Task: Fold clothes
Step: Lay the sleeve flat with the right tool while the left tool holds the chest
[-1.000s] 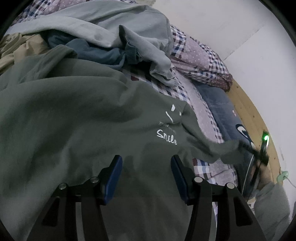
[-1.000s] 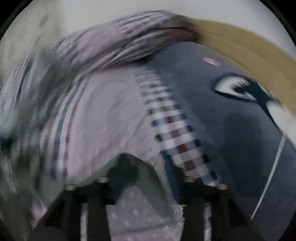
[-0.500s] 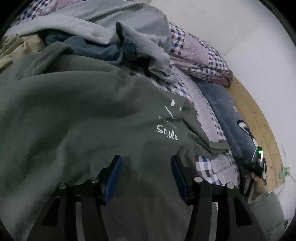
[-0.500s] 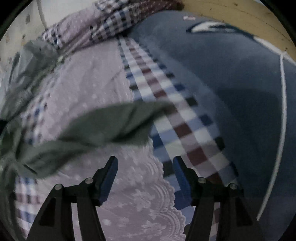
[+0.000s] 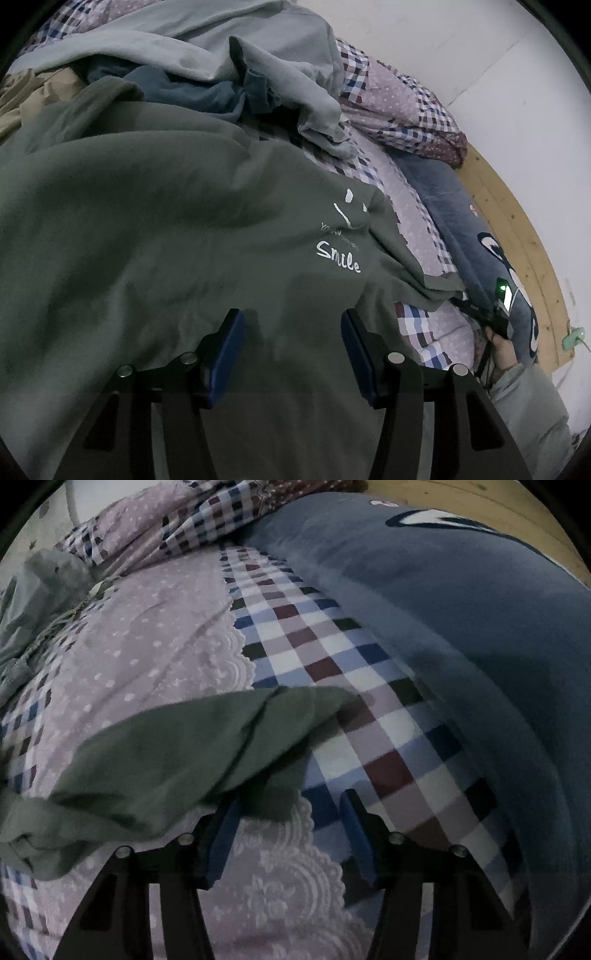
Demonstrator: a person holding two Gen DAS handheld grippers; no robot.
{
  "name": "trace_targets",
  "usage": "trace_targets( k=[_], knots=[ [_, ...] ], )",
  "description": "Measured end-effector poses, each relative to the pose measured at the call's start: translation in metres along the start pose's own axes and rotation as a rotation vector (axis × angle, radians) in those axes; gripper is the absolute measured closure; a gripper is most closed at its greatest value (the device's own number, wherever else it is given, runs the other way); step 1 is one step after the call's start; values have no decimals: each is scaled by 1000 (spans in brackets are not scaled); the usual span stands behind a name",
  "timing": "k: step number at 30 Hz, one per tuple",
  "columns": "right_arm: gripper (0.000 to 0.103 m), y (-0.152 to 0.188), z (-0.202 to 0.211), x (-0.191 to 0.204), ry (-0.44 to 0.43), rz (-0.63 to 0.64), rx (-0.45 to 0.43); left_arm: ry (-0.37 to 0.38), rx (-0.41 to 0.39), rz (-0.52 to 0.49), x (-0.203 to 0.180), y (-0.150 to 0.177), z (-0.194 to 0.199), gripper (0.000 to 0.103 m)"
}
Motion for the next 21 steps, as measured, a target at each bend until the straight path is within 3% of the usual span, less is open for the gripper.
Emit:
trace_targets(
  k=[1, 2, 7, 11, 14, 17, 21],
  knots=[
    [64, -2, 0, 0, 4, -1, 0, 0, 0, 2, 0, 0, 0, 45],
    [96, -2, 0, 2, 7, 10, 4, 2, 0, 7, 1, 0, -1, 45],
    [97, -5, 24, 14, 28, 109, 0, 5, -3, 18, 3, 0, 0, 45],
    [97, -36, 88, -17, -15, -15, -96, 13, -23, 33, 5, -5, 6, 45],
    [97, -45, 123, -39, -46, -68, -111, 20, -39, 43, 6, -8, 11, 45],
    [97, -37, 114, -53, 25, -7, -38, 27, -46, 45, 4, -10, 13, 45],
    [96, -5, 78, -66, 87, 35, 148, 21, -48, 30, 0, -11, 14, 45]
  ],
)
Point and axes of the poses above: each gripper's, at about its wrist camera, not at the fingertips, and z roughly against the way its jaws point, x to its left, y to its underside, the point moved 9 cm from there along -z, roughly the way its jaws point, and after that the axes turned 14 degrees about -z, right-handed, at the moved point
